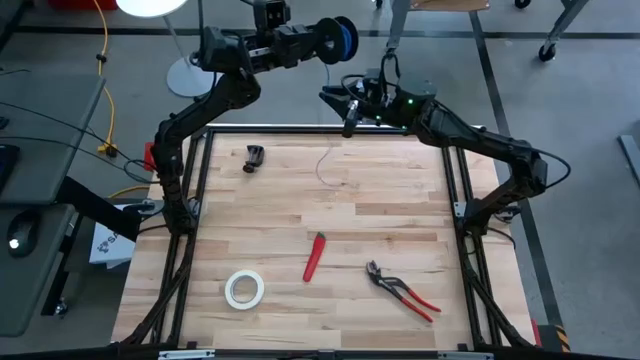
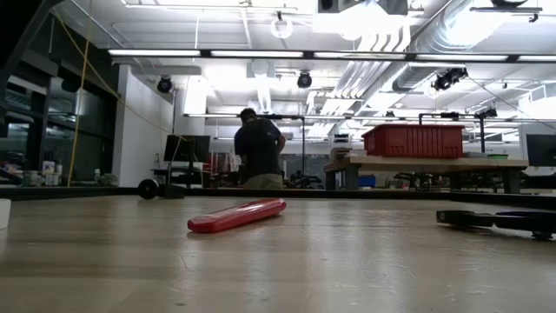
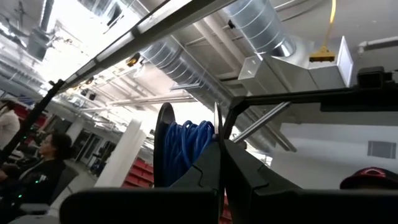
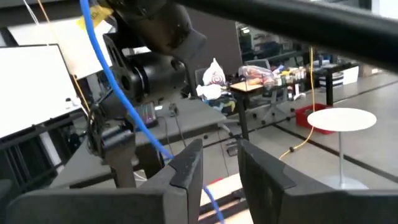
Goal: Coil cords
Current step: Coil the blue wire cable onto the black spool
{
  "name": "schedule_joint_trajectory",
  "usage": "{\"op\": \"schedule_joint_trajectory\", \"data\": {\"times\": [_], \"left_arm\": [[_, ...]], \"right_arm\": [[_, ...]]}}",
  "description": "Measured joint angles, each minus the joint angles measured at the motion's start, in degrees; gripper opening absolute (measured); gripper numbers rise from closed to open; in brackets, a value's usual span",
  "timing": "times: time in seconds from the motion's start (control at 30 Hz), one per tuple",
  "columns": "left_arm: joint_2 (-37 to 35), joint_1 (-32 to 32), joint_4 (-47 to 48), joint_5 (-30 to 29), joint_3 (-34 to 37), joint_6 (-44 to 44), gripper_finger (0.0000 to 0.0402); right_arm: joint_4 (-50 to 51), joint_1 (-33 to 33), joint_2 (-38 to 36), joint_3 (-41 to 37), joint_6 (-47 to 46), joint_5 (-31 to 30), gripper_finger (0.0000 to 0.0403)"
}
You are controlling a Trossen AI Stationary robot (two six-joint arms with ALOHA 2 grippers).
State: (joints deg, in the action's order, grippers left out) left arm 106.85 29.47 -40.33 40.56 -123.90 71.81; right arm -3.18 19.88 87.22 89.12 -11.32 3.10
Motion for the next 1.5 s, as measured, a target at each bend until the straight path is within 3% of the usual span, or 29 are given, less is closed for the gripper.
{"op": "schedule_joint_trajectory", "data": {"times": [0.23, 0.53, 0.77, 1.1, 1.2, 1.37, 1.5], "left_arm": [[-0.1, 0.0, 0.1, 0.2, 0.0, 0.2, 0.0001], [-0.3, 0.1, 0.0, 1.1, 0.0, 0.8, 0.0001], [-0.3, 0.1, 0.0, 1.1, 0.0, 0.9, 0.0001], [-0.3, -0.2, 0.2, 0.5, 0.0, -0.1, 0.0001], [-0.3, -0.2, 0.2, 0.5, 0.0, -1.0, 0.0001], [-0.3, 0.2, 0.2, 0.8, 0.0, -1.4, 0.0001], [-0.3, 1.2, 0.1, 1.3, 0.0, -1.5, 0.0001]], "right_arm": [[2.8, 0.0, -0.1, 0.0, 0.3, 2.7, 0.0093], [9.6, 0.0, -0.3, 0.0, 0.9, 12.1, 0.0093], [9.8, 0.0, -0.4, 0.0, 3.7, 9.2, 0.0093], [8.7, -0.2, 1.0, 0.1, 4.5, 9.5, 0.0092], [8.9, -0.2, 1.0, 0.1, 4.5, 10.4, 0.0075], [9.6, -0.4, 0.2, 0.1, 5.4, 10.4, 0.0009], [11.3, -0.6, -1.6, 0.1, 4.7, 10.5, 0.0002]]}}
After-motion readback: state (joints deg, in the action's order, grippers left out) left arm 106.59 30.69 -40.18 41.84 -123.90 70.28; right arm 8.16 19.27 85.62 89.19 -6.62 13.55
